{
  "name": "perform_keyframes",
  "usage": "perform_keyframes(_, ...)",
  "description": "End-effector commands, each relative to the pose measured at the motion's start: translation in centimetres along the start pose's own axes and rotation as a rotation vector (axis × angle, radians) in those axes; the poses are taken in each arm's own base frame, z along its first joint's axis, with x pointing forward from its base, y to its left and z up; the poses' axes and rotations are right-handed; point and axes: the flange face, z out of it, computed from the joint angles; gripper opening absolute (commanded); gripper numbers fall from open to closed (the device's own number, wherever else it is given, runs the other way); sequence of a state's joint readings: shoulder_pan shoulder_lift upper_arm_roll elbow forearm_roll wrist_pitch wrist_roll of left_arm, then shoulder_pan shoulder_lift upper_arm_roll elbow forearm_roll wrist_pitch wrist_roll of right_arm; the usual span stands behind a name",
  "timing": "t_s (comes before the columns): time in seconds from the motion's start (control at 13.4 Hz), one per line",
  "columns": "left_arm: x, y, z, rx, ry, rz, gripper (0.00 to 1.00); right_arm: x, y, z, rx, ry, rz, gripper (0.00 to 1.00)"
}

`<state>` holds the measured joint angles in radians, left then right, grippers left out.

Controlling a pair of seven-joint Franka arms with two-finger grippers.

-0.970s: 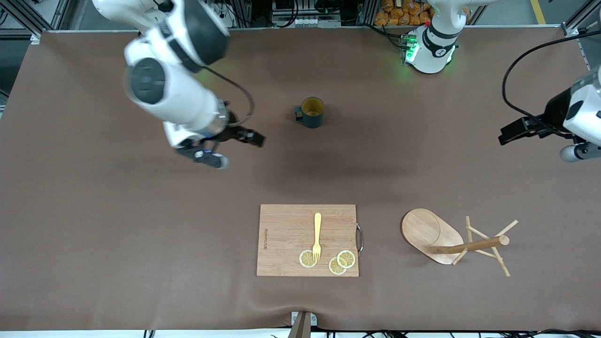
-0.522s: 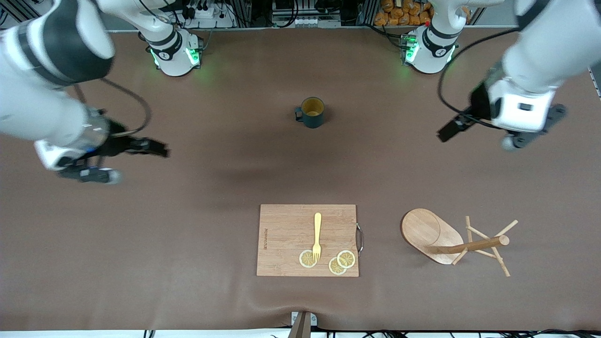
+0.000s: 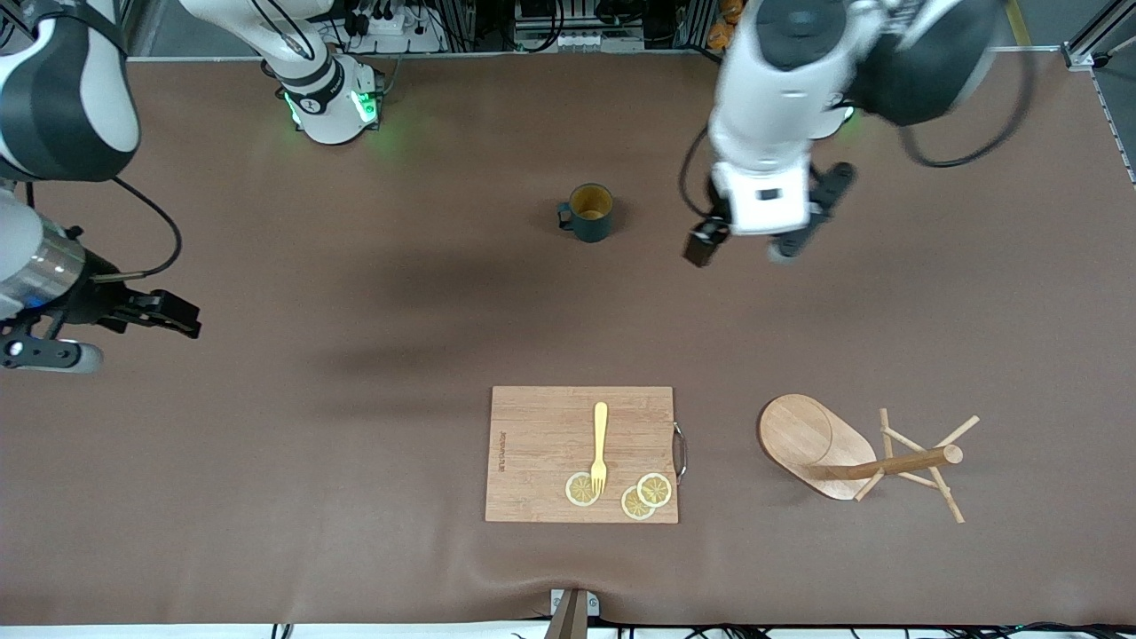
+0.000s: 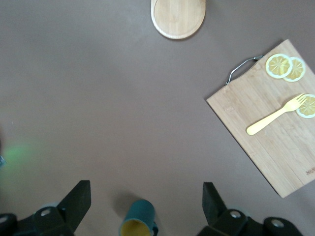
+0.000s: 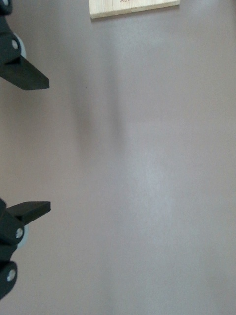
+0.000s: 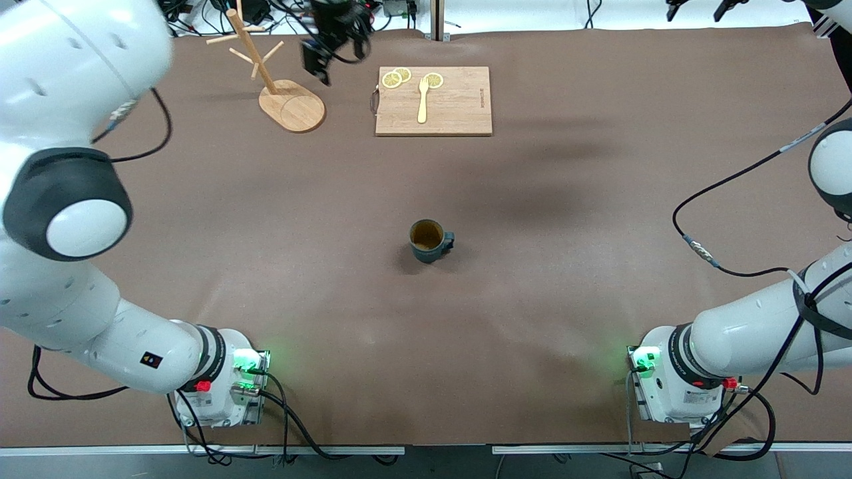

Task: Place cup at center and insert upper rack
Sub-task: 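Lower the left gripper onto the mug handle and grasp it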

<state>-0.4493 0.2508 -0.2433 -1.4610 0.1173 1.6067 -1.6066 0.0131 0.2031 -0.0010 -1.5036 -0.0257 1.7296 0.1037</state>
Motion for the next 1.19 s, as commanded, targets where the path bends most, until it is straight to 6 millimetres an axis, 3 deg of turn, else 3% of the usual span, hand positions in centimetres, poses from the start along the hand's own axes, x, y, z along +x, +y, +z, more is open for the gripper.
perform_keyframes(0.0,-5.4,2.5,2.8,0.028,0.082,-0.056,1.00,-0.7,2.2,-0.8,-0.016,0.018,-0.010,1.00)
perform_keyframes(0.3,-16.4,4.3,7.9,0.059,0.154,-0.140,1.00,-0.7,5.5,-0.4,-0.015,0.008,-0.028,1.00)
perform_keyframes(0.45,-20.3,4.6,10.6,0.073,0.204,-0.168,1.00,-0.9,6.5,0.9,-0.014,-0.016,-0.011,1.00)
perform_keyframes(0.6,-24.4,4.5,14.0,0.085,0.252,-0.198,1.00,-1.0,6.9,1.0,-0.016,-0.021,-0.008,1.00)
perform_keyframes(0.82,-28.5,3.8,18.4,0.102,0.310,-0.269,1.00,-1.2,7.0,1.2,-0.013,-0.038,-0.069,1.00)
perform_keyframes(0.97,-29.8,3.4,19.7,0.103,0.318,-0.347,1.00,-1.2,6.6,1.6,-0.009,-0.053,-0.067,1.00)
perform_keyframes(1.12,-30.4,3.5,19.6,0.095,0.306,-0.411,1.00,-1.3,5.9,1.7,0.028,-0.065,-0.041,1.00)
